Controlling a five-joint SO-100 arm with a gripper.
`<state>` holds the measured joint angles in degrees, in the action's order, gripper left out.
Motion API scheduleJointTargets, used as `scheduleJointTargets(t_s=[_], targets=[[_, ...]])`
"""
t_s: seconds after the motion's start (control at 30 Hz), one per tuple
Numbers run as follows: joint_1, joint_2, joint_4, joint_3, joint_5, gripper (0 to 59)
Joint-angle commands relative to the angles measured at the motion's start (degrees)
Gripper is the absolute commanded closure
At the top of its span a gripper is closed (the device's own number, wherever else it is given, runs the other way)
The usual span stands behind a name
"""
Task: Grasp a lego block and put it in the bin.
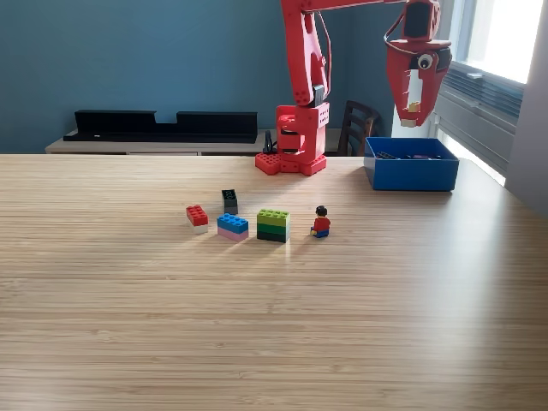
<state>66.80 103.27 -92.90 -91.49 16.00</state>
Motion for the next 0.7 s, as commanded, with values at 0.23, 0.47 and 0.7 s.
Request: scheduleJointTargets(t_s=[0.23, 0.47, 0.7], targets=[[5.45, -2.81, 2.46, 2.72, -2.9, 58.5], [5.01, -14.59, 1.41, 9.67, -2.37, 58.5], [4.39, -19.95, -0.09, 14.24, -5.98, 47.0]])
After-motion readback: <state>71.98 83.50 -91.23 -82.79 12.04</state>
